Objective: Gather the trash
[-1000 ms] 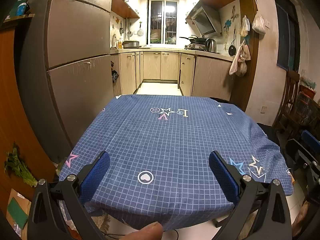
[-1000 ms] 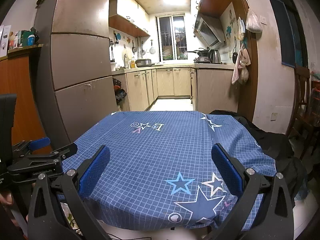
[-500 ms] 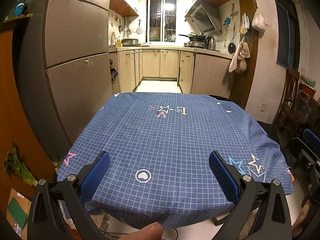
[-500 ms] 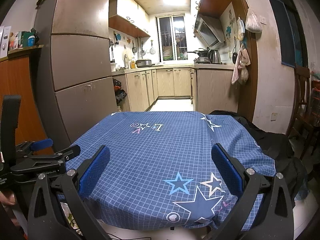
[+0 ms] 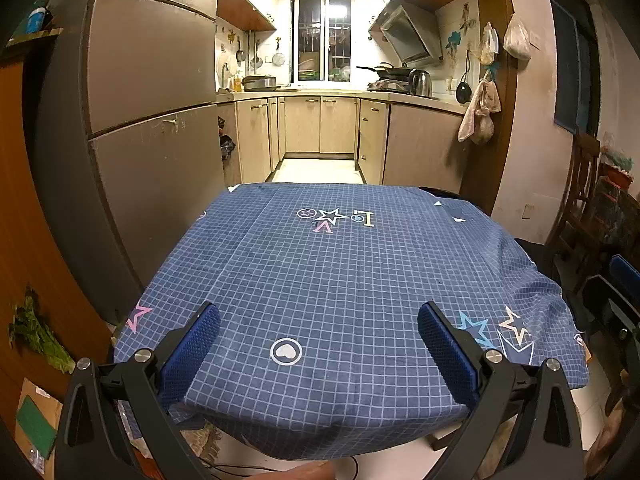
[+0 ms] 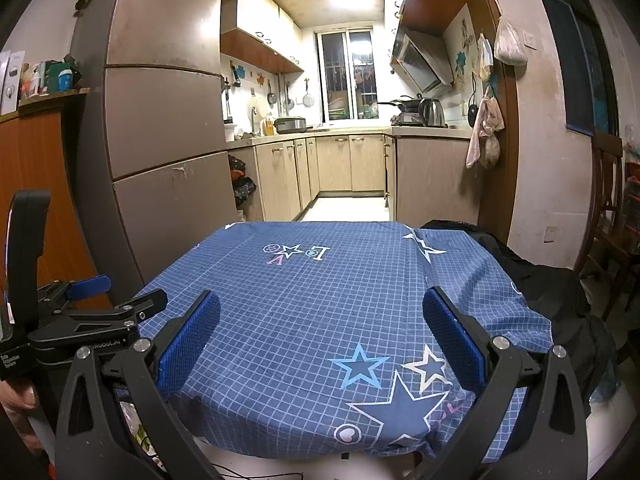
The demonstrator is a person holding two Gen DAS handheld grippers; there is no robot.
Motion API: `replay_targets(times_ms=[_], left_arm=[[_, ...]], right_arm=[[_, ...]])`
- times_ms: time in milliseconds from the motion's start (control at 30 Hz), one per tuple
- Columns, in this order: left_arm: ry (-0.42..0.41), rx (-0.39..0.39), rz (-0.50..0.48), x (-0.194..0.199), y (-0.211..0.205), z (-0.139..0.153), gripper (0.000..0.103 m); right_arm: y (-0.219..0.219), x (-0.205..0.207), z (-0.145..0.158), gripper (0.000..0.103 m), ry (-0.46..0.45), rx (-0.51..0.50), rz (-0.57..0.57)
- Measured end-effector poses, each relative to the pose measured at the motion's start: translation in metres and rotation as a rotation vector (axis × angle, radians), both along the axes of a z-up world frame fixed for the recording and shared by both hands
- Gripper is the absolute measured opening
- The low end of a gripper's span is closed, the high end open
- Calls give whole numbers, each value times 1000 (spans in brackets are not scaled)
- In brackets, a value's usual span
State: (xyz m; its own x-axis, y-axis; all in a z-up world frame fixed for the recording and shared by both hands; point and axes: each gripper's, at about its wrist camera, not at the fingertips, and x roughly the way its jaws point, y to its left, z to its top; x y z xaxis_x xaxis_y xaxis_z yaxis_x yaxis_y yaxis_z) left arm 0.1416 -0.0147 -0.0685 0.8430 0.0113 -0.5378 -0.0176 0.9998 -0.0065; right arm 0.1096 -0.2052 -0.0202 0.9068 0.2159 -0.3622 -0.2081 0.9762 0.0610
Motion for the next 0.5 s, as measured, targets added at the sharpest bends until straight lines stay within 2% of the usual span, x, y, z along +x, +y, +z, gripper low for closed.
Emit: replay_targets(times_ms=[500], left_arm=[[4, -1, 0, 0, -3, -1, 98]], right_arm=[[0, 0, -2, 98, 4, 2, 4]])
